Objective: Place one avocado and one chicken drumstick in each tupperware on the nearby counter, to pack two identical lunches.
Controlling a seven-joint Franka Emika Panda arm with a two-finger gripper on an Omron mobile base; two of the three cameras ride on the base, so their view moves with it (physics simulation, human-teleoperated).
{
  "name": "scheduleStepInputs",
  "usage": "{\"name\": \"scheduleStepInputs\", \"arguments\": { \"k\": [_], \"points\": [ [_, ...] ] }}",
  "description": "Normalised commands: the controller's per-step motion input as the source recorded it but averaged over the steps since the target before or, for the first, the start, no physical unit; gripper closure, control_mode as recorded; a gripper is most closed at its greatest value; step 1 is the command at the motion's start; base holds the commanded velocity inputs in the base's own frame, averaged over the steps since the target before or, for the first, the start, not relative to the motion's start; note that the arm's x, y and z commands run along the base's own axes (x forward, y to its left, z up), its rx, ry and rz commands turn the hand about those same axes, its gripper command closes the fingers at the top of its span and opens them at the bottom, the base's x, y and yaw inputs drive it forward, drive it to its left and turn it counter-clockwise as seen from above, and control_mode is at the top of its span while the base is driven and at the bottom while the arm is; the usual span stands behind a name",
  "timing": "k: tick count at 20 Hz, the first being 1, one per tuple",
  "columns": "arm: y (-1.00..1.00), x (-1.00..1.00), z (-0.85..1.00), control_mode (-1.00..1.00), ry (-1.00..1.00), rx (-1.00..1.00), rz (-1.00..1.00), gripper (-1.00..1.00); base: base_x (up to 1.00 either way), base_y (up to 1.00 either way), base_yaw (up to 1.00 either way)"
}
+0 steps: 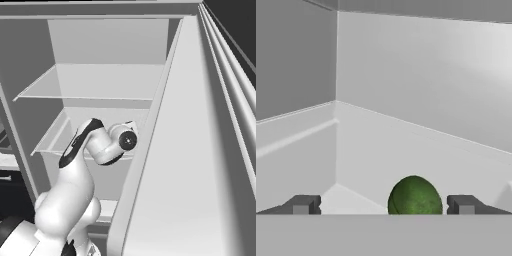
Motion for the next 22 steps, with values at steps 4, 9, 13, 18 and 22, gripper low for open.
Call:
{"name": "scheduleStepInputs", "arguments": {
  "k": [4,9,13,18,22],
  "points": [
    [0.0,0.0,0.15,-1.0,0.0,0.0,0.03,-1.0,0.0,0.0,0.0],
    [-0.07,0.2,0.0,-1.0,0.06,0.0,0.05,-1.0,0.0,0.0,0.0],
    [0.0,0.08,-0.08,-1.0,0.14,0.0,0.0,-1.0,0.0,0.0,0.0],
    [-0.15,0.04,-0.16,-1.0,0.04,0.0,0.0,-1.0,0.0,0.0,0.0],
    [-0.09,0.0,-0.17,-1.0,0.02,0.0,0.0,-1.0,0.0,0.0,0.0]
  ]
}}
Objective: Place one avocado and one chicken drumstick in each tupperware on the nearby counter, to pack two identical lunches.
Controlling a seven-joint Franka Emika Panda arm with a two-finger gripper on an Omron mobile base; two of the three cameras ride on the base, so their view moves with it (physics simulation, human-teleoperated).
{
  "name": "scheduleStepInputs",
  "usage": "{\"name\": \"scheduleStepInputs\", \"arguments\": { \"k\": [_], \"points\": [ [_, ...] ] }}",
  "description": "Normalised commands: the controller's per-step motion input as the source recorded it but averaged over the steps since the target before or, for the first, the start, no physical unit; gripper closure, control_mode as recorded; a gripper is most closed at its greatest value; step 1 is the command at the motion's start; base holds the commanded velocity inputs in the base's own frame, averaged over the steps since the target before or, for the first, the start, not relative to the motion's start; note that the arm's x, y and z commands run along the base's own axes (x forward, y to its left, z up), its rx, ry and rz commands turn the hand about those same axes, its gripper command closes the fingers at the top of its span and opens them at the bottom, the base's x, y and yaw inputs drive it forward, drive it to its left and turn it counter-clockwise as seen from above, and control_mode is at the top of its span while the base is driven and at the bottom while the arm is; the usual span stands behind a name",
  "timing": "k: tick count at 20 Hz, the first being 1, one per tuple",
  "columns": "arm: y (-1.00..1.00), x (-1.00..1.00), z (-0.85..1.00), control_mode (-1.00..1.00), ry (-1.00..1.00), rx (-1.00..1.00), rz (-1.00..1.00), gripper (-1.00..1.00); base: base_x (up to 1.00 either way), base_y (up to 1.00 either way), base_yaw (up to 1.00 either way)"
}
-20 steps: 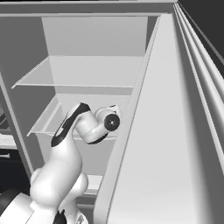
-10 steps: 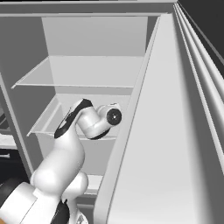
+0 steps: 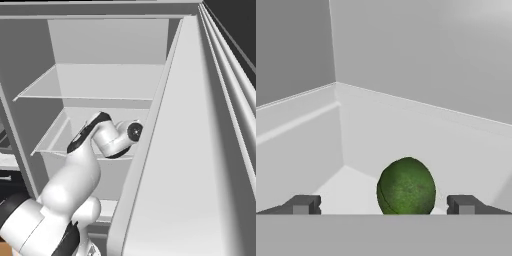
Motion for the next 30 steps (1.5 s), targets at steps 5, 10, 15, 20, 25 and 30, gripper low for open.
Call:
{"name": "scheduleStepInputs", "arguments": {
  "k": [5,10,15,20,25,30],
  "points": [
    [-0.02,0.03,-0.13,-1.0,0.03,0.0,0.0,-1.0,0.0,0.0,0.0],
    [0.0,0.15,-0.11,-1.0,0.04,0.0,0.0,-1.0,0.0,0.0,0.0],
    [0.0,0.11,-0.02,-1.0,0.0,0.0,0.0,-1.0,0.0,0.0,0.0],
    [0.0,0.04,-0.03,-1.0,0.0,0.0,0.0,-1.0,0.0,0.0,0.0],
    [0.0,0.09,0.0,-1.0,0.0,0.0,0.0,-1.0,0.0,0.0,0.0],
    [0.0,0.04,-0.13,-1.0,0.01,0.0,0.0,-1.0,0.0,0.0,0.0]
  ]
}}
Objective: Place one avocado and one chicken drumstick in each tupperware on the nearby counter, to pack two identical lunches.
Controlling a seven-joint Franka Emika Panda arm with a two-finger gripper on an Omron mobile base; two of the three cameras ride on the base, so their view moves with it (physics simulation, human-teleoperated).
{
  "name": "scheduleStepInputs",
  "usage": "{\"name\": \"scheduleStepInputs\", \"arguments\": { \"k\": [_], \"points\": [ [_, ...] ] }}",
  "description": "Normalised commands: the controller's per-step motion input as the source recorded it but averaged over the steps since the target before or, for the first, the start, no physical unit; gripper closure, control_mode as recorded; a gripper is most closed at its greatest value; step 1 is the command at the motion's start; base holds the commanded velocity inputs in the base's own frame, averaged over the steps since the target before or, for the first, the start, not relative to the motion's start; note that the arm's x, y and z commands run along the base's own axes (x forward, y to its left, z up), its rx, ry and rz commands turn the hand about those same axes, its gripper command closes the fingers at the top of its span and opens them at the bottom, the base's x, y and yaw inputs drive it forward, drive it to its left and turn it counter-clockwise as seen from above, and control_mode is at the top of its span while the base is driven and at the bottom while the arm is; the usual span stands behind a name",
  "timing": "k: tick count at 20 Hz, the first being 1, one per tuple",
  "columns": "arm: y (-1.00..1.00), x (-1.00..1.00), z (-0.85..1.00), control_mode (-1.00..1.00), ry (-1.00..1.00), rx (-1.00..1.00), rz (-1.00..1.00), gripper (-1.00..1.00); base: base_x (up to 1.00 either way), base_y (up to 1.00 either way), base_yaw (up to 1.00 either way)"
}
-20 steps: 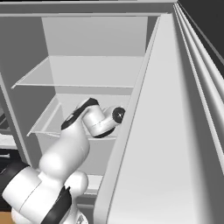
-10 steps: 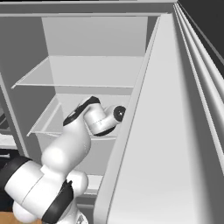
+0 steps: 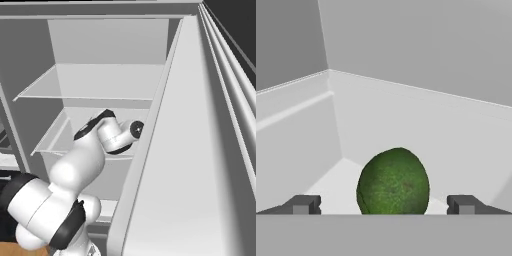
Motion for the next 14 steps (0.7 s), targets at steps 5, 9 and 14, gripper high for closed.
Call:
{"name": "scheduleStepInputs", "arguments": {
  "k": [5,9,14],
  "points": [
    [0.0,0.11,-0.24,-1.0,0.06,0.0,0.0,-1.0,0.0,0.0,0.0],
    [0.0,0.21,-0.02,-1.0,0.03,0.0,0.0,-1.0,0.0,0.0,0.0],
    [0.0,0.14,0.0,-1.0,0.02,0.0,0.0,-1.0,0.0,0.0,0.0]
  ]
}}
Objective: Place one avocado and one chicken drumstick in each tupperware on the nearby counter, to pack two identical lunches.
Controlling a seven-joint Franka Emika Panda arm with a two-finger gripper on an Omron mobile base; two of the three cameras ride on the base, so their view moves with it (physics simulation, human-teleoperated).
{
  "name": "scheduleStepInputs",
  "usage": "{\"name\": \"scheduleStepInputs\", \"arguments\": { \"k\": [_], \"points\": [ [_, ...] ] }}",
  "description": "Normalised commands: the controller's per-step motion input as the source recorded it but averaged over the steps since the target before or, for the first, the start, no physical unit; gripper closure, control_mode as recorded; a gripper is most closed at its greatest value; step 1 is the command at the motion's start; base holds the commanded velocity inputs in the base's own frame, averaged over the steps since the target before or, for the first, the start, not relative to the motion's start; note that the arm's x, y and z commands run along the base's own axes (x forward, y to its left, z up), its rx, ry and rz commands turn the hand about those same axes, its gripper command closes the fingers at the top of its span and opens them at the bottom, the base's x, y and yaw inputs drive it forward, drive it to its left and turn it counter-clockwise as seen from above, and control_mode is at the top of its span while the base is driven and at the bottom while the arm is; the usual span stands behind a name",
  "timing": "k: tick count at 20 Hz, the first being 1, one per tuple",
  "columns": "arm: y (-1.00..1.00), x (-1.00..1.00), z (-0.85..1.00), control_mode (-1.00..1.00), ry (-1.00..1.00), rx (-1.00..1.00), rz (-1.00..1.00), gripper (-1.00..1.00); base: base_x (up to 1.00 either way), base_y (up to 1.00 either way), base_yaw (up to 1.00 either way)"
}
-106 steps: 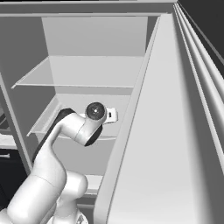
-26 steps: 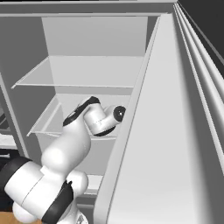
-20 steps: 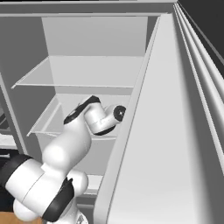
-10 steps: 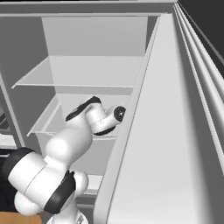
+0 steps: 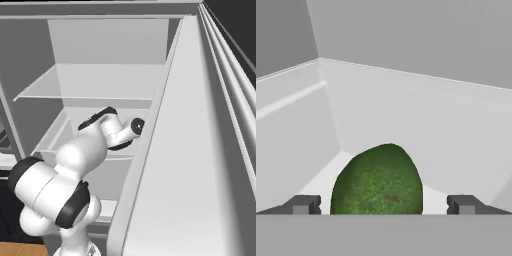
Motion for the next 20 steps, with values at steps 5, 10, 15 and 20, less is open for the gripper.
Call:
{"name": "scheduleStepInputs", "arguments": {
  "k": [5,10,15,20],
  "points": [
    [0.09,0.2,-0.15,-1.0,0.09,0.0,0.0,1.0,0.0,0.0,0.0],
    [0.17,0.27,-0.19,-1.0,0.15,0.0,0.0,1.0,0.0,0.0,0.0],
    [0.05,-0.07,0.01,-1.0,0.0,0.0,0.0,1.0,0.0,0.0,0.0],
    [0.0,-0.25,0.02,-1.0,0.0,0.0,0.0,1.0,0.0,0.0,0.0]
  ]
}}
